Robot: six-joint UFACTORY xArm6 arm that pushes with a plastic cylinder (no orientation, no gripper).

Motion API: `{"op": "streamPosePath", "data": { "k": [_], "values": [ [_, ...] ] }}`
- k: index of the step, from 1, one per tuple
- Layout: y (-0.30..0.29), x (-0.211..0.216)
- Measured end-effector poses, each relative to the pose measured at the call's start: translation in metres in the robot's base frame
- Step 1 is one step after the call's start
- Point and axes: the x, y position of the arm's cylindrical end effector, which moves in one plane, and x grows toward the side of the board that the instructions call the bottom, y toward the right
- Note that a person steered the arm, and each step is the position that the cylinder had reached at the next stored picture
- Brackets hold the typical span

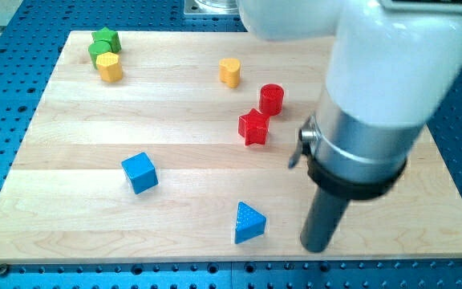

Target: Move the cube top to the triangle

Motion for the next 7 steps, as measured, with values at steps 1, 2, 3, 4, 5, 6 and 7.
{"op": "streamPosePath", "data": {
  "k": [1,2,3,4,5,6,7],
  "values": [
    [-0.055,-0.003],
    [-0.085,-0.015],
    [-0.134,0.000],
    [-0.211,-0.014],
    [-0.235,-0.069],
    [-0.277,-0.095],
    [-0.250,-0.114]
  ]
}}
